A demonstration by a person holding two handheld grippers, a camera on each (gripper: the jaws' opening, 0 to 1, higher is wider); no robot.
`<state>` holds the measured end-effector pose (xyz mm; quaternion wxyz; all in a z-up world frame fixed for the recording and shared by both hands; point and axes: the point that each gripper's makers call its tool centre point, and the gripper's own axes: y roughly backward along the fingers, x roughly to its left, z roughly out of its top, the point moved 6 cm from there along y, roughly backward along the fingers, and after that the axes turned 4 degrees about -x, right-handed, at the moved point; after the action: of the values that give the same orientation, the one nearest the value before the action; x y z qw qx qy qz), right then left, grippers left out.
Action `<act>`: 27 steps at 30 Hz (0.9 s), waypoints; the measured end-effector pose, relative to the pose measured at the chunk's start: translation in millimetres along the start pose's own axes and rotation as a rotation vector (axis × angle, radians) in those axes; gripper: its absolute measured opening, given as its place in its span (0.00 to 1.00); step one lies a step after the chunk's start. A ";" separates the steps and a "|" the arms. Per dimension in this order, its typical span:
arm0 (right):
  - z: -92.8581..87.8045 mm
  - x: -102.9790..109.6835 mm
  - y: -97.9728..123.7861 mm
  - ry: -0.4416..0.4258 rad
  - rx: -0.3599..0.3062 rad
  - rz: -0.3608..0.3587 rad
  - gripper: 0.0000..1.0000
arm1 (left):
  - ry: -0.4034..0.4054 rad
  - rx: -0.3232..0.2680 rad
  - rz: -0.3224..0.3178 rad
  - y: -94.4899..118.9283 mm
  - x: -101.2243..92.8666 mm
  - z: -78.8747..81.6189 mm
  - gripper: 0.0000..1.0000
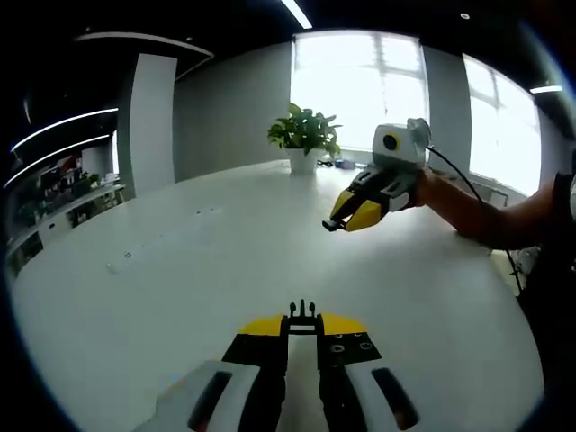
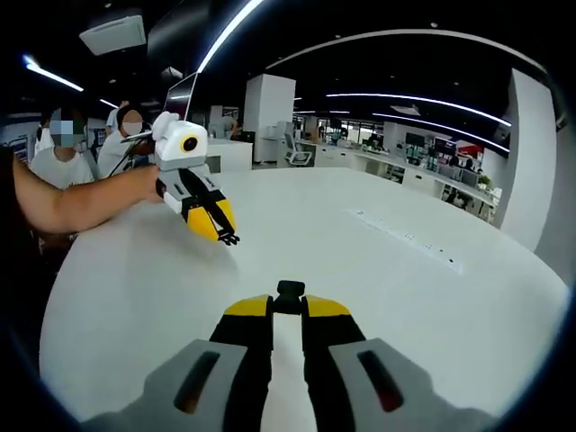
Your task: Snap the two parts of the plastic buckle together until the buckle closes and remains connected.
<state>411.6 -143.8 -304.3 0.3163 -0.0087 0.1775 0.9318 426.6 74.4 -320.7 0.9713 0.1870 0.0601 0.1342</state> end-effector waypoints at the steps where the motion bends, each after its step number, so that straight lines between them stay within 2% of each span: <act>1: -0.1 1.8 0.9 0.000 -0.001 0.003 0.10 | 0.000 -0.002 0.000 0.8 -3.1 -0.4 0.09; 22: -8.2 37.6 12.6 0.014 0.004 0.050 0.10 | -0.027 0.026 -0.023 1.5 -32.7 -11.3 0.09; 27: -7.9 43.5 10.9 0.025 0.011 0.079 0.10 | -0.039 0.024 -0.060 3.6 -39.0 -11.1 0.09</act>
<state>369.7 -128.9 -313.7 0.2771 -0.0116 0.1869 0.9424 386.6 70.5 -327.0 0.9736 0.1991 0.0484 0.1007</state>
